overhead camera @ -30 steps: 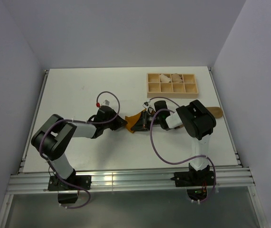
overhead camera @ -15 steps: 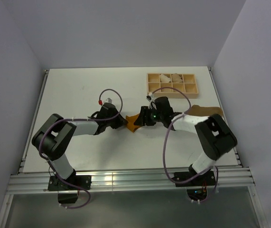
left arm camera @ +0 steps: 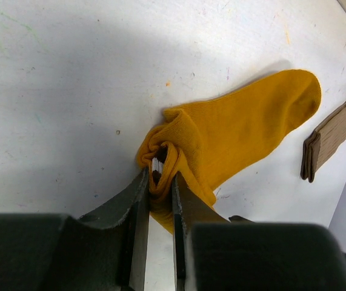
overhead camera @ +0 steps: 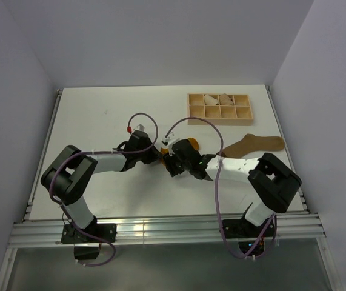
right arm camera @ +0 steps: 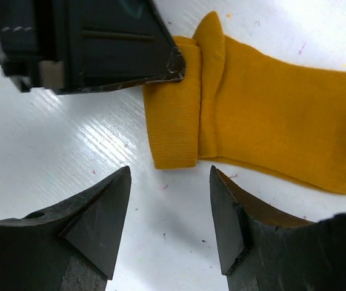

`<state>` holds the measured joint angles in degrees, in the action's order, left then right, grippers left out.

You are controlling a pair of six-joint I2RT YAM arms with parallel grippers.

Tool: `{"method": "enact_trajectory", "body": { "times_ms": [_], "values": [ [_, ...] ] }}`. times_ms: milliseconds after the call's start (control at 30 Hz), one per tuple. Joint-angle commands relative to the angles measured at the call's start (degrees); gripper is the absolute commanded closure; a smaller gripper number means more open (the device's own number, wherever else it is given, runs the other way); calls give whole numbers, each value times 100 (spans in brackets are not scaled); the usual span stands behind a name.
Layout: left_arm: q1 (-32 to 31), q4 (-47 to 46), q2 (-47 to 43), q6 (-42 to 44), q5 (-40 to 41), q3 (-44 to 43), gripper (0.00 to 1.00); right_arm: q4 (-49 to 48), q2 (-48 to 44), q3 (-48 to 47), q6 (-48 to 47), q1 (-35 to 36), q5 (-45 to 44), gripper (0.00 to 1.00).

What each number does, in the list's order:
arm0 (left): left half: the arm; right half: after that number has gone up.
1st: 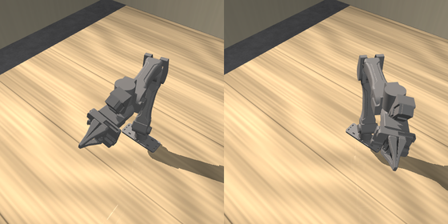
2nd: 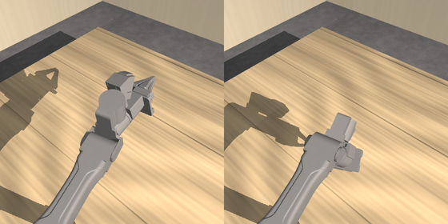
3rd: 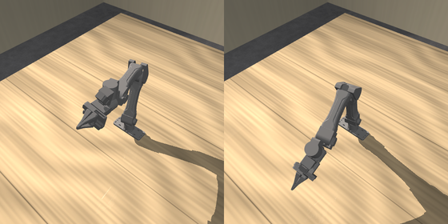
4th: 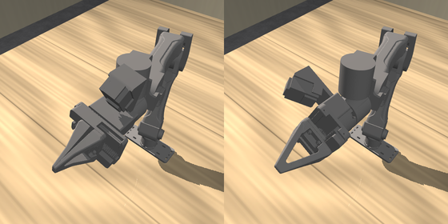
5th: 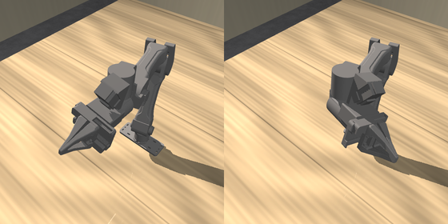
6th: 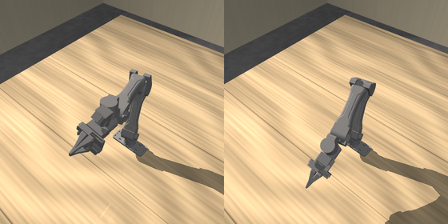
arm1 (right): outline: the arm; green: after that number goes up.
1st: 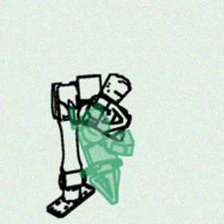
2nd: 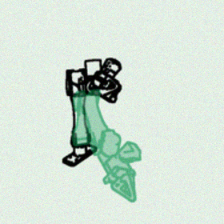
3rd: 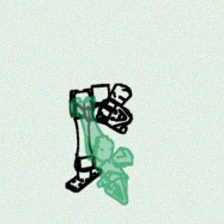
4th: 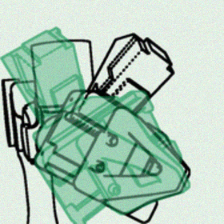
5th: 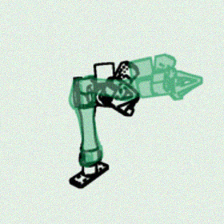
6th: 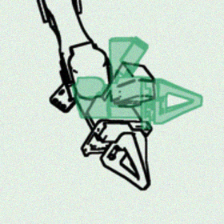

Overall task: Roll the socks
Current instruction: Roll the sock at the center of the board.

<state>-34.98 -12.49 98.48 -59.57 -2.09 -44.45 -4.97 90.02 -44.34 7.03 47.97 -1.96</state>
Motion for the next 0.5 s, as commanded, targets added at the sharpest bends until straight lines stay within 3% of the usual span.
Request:
{"method": "enact_trajectory", "body": {
  "times_ms": [0, 200, 467],
  "values": [
    [-44, 352, -30, 226, 156, -134, 100, -345, 24, -251, -641, 257, -806, 38],
    [-44, 423, -21, 262, 112, -187, 100, -479, 200, -391, -1291, 565, -1088, 38],
    [-44, 458, -48, 271, 121, -214, 100, -356, 754, -734, -1432, 635, -1044, 39]
  ]
}}
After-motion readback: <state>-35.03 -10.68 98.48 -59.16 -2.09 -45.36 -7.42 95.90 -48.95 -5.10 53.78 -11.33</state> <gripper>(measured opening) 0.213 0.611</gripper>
